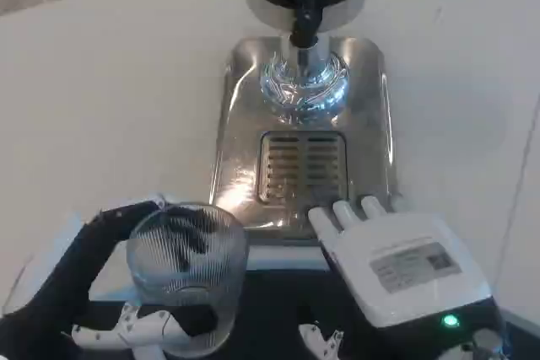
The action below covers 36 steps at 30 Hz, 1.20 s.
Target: Grasp the cup under the faucet to collect the drink, then remove the cup.
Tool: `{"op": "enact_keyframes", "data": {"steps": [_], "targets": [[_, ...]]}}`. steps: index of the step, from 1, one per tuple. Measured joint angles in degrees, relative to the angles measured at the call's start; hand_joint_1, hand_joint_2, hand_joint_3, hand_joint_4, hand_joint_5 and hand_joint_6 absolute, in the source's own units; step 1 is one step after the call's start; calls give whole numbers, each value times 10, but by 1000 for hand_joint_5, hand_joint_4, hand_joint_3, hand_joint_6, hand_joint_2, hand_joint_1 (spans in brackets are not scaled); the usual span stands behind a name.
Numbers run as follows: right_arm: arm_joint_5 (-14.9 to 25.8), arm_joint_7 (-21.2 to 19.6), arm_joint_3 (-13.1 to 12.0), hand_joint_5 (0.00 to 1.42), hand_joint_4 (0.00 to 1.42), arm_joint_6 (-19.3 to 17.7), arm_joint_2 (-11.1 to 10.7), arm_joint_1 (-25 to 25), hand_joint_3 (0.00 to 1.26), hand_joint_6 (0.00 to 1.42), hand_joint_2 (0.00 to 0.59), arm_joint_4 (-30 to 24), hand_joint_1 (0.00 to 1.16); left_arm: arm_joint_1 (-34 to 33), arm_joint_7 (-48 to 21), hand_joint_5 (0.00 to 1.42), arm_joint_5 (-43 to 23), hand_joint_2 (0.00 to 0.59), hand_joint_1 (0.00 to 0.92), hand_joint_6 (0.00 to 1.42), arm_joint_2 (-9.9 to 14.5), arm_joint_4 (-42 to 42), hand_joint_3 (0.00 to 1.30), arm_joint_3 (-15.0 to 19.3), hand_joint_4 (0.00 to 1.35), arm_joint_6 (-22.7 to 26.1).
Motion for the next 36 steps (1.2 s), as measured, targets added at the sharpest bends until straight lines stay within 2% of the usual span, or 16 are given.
{"op": "enact_keyframes", "data": {"steps": [18,28,36], "targets": [[-8,1,0,0,0,6,0,0,0,0,472,-2,175,-6,0,1241,18,28,548,427,-8,-2,1012,-2,1204,11],[-15,1,0,0,0,18,0,0,0,0,472,-3,175,-53,5,1241,21,24,548,427,-34,0,1011,-20,1204,58],[-20,1,0,0,0,29,0,0,0,0,472,-5,175,-95,32,1241,47,26,548,428,-56,24,1011,-32,1204,72]]}}
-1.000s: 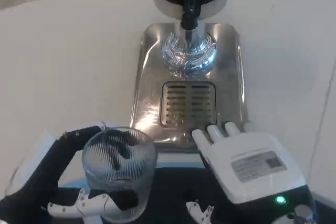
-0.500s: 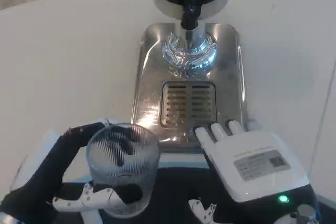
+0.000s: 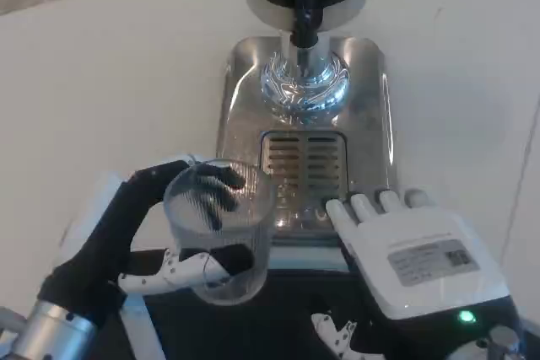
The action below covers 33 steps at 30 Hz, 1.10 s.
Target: Grasp the cup under the faucet to collect the drink, then remove the cup.
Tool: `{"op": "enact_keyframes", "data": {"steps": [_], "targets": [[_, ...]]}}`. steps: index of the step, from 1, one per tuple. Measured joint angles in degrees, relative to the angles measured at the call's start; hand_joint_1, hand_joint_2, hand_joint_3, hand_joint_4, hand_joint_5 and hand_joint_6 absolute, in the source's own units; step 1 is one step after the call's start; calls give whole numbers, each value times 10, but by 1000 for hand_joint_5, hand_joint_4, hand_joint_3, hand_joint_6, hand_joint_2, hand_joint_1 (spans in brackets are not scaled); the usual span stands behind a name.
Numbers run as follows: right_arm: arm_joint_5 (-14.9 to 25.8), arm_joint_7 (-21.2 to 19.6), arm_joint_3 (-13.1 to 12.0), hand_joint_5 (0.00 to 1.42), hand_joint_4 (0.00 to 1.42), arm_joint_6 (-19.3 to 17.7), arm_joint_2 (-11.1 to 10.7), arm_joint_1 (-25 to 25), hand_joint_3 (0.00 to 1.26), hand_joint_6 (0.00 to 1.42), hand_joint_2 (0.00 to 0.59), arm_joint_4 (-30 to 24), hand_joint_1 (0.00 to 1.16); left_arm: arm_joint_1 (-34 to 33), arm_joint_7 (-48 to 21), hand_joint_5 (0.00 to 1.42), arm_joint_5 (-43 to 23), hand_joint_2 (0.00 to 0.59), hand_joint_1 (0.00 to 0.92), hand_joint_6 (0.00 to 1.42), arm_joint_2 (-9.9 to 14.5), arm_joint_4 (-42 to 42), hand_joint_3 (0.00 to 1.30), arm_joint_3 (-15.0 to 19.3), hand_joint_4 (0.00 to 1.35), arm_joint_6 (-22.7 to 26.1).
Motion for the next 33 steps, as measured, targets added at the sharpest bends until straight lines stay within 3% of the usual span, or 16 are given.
{"op": "enact_keyframes", "data": {"steps": [11,26,33], "targets": [[-16,-4,0,0,0,40,-2,0,0,0,472,-5,175,-80,52,1241,49,27,548,438,-34,76,1011,-25,1204,6],[-23,-7,0,0,0,77,-3,0,0,0,472,-6,175,-172,123,1241,100,26,548,441,-42,202,1011,-53,1204,5],[-26,-11,0,0,0,92,-6,1,0,0,472,-7,175,-212,149,1241,109,26,548,441,-58,258,1011,-73,1204,4]]}}
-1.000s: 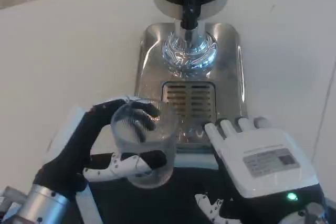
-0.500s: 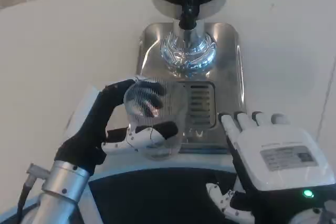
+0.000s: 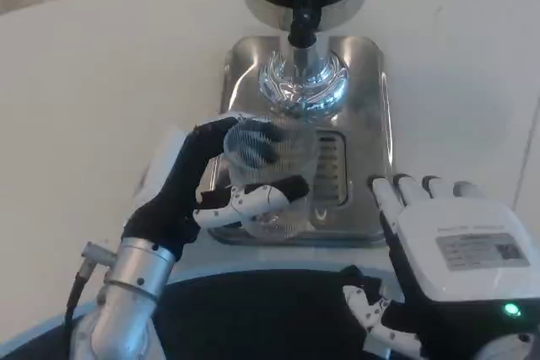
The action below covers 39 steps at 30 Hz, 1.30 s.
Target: Grasp the cup under the faucet to collect the drink, then remove the cup.
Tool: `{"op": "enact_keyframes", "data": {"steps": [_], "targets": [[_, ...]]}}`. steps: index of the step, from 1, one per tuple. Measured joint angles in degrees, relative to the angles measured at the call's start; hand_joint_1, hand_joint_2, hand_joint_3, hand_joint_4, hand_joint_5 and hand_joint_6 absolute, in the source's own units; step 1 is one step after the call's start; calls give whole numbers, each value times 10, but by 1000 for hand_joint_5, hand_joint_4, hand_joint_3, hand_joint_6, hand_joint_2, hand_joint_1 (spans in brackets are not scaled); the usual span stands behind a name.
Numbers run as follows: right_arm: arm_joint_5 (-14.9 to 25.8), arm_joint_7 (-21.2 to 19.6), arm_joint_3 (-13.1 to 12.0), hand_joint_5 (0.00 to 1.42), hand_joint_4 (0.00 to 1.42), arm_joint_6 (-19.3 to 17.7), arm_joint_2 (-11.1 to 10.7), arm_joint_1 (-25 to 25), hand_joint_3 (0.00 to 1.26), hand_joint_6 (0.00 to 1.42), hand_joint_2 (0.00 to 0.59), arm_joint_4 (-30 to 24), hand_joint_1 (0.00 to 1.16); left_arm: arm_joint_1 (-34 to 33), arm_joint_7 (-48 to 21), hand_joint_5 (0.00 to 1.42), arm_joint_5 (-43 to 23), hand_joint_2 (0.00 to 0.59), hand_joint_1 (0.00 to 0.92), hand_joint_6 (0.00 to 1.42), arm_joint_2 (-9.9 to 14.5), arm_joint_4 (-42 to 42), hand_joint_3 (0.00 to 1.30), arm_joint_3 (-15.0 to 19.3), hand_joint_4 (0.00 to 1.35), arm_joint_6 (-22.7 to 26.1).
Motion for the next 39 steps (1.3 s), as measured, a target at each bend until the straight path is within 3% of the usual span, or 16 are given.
{"op": "enact_keyframes", "data": {"steps": [6,20,25,27,30,34,39], "targets": [[-1,-9,1,0,0,10,-24,39,0,0,472,-3,175,-39,37,1241,15,26,548,441,-20,48,1011,-15,1204,-1],[-2,-9,1,0,0,25,-34,58,0,0,470,-7,175,-151,144,1194,42,35,538,442,-52,207,1006,-42,1156,-1],[-2,-9,1,0,0,27,-34,58,0,0,468,-8,176,-169,181,1072,47,39,510,419,-55,233,894,-57,970,-1],[-2,-9,1,0,0,28,-34,58,0,0,468,-8,177,-171,193,947,52,42,477,397,-55,237,798,-61,807,-2],[-2,-9,1,0,0,28,-34,59,0,0,468,-8,177,-172,204,889,57,55,443,377,-53,239,715,-66,723,-2],[-2,-9,1,0,0,29,-34,59,0,0,468,-8,177,-172,204,662,57,72,349,345,-49,240,494,-67,487,-2],[-2,-10,1,0,0,30,-34,59,0,0,468,-8,177,-172,204,442,57,55,282,301,-38,240,340,-66,292,-2]]}}
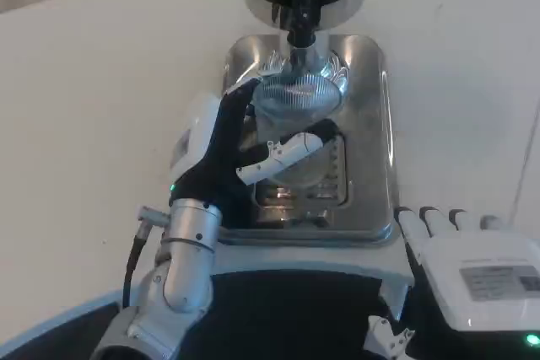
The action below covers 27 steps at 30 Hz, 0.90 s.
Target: Grasp the cup under the faucet to collect the drink, then remove the cup.
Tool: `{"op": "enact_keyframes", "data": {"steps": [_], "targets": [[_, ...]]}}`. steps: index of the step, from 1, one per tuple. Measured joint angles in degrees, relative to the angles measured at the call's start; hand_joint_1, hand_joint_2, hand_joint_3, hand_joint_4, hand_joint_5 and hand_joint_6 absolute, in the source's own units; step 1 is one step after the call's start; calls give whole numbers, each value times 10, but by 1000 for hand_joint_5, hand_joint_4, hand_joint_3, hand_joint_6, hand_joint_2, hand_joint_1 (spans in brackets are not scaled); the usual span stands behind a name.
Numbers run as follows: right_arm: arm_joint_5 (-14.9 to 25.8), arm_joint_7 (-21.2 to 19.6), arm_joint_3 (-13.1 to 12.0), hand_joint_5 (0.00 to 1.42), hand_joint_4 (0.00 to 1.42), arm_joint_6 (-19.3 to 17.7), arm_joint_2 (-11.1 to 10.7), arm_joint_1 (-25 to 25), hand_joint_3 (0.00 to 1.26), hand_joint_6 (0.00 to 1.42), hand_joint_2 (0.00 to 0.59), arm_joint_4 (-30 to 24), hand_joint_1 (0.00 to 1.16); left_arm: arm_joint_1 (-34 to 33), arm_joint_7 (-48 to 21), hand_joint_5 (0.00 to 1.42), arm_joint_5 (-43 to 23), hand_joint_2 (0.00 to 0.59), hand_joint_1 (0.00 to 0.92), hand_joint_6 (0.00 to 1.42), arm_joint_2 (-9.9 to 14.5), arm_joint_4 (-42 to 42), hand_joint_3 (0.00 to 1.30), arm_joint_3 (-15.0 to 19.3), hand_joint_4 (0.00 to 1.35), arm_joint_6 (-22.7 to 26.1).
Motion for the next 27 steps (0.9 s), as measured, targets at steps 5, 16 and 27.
{"op": "enact_keyframes", "data": {"steps": [5,16,27], "targets": [[0,-3,0,0,0,5,-1,1,0,0,465,0,171,0,0,366,1,49,250,273,8,-1,295,0,229,0],[0,-21,0,0,0,26,-4,5,0,0,456,0,154,0,4,239,8,39,206,216,14,-31,190,-9,104,0],[0,-34,0,0,0,47,-8,8,0,0,448,0,143,9,4,181,9,31,157,184,16,-69,141,-10,45,0]]}}
